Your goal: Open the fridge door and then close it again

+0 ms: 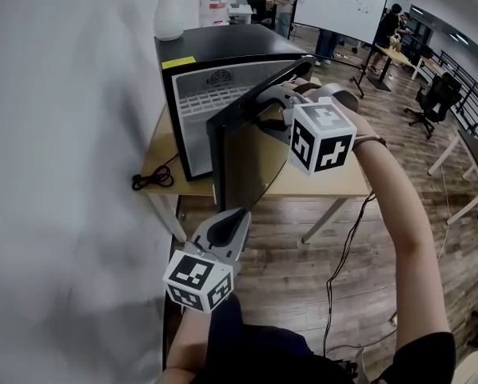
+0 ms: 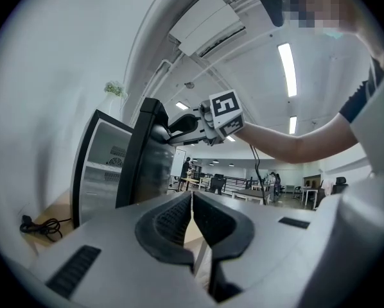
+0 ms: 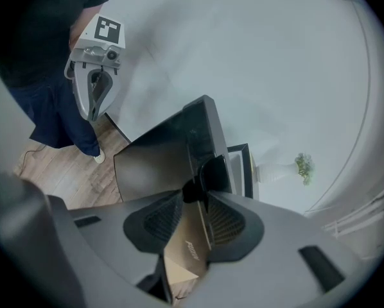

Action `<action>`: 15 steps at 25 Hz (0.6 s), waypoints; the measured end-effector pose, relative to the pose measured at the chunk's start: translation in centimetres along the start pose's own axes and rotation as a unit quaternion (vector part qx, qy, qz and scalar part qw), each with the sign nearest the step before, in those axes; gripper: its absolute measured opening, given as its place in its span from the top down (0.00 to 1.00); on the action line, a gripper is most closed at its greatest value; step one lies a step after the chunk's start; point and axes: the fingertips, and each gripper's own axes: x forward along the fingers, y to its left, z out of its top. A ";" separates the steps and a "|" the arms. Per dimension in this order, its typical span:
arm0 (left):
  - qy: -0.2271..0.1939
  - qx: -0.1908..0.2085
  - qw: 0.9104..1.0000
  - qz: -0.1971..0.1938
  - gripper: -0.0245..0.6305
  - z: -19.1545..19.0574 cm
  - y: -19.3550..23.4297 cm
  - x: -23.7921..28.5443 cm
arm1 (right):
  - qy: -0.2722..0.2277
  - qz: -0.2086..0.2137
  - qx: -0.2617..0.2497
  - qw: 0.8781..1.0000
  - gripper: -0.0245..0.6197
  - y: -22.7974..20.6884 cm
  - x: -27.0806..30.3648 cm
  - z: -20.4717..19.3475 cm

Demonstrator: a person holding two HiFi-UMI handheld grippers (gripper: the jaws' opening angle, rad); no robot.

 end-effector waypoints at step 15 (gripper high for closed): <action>0.025 0.010 0.998 -0.054 0.95 -2.3 -5.4 -1.9 | 0.068 0.009 -0.008 0.998 0.80 3.8 -5.1 -3.4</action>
